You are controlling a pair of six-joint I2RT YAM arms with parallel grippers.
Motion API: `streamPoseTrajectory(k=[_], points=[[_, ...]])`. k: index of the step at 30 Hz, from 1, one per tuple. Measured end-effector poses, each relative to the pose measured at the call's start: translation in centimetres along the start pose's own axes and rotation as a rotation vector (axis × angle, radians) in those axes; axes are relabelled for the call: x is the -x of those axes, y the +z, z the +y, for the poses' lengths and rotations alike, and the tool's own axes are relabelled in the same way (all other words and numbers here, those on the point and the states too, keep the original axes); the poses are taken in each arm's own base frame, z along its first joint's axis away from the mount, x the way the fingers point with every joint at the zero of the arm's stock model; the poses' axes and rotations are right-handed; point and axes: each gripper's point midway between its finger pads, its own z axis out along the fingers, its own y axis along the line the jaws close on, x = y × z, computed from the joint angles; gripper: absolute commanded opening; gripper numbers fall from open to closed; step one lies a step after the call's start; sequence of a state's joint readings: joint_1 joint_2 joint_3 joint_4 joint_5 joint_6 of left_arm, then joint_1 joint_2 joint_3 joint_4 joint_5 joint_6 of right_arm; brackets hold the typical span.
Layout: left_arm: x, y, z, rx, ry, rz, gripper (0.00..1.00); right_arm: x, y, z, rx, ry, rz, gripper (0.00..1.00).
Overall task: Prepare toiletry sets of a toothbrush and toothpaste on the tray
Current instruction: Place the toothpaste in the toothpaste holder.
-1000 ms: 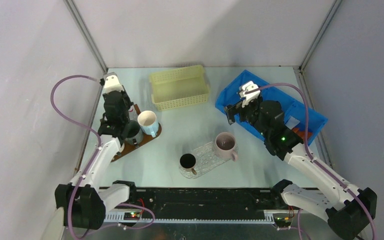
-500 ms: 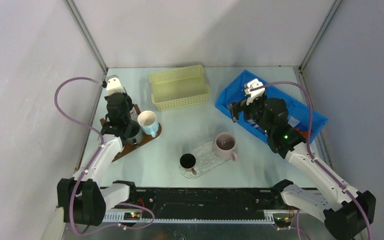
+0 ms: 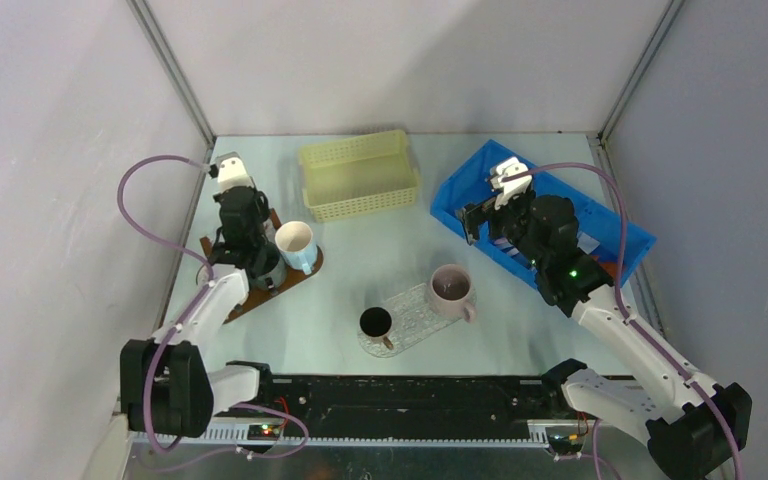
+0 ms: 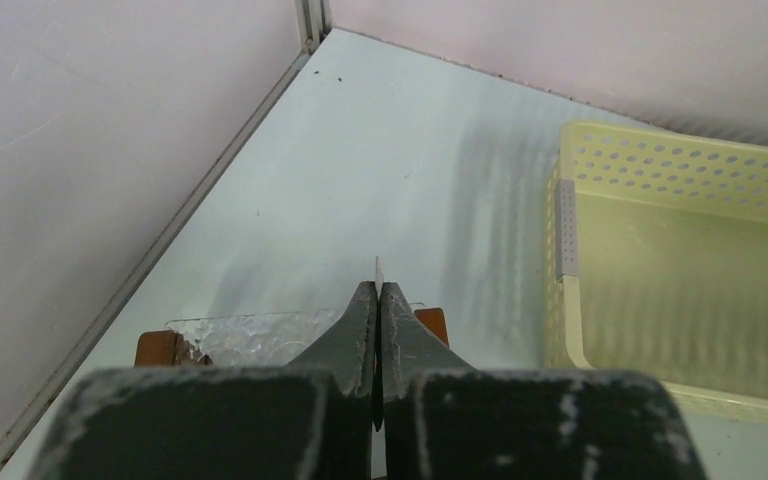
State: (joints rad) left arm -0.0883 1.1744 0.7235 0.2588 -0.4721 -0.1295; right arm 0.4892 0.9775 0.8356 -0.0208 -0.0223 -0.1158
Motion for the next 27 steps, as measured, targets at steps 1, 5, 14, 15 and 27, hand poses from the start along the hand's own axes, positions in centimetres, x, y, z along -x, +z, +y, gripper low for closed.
streamPoseTrajectory(k=[1,5,14,15,27], points=[[-0.2,0.0,0.0,0.0,0.001,0.002,0.0,0.0,0.0,0.0,-0.001,0.0,0.0,0.99],[-0.9,0.1,0.0,-0.005,0.006,0.015,0.0,0.0,0.0,-0.1,-0.001,0.0,0.0,0.99],[-1.3,0.4,-0.4,-0.019,0.007,0.019,0.0,0.0,0.0,0.0,0.005,0.0,-0.001,0.99],[-1.5,0.5,-0.5,-0.02,0.008,0.021,0.0,0.0,0.0,0.0,0.005,0.0,-0.001,0.99],[-3.7,1.7,-0.8,-0.009,0.002,0.065,0.12,0.0,0.0,-0.1,0.001,0.0,0.0,0.99]])
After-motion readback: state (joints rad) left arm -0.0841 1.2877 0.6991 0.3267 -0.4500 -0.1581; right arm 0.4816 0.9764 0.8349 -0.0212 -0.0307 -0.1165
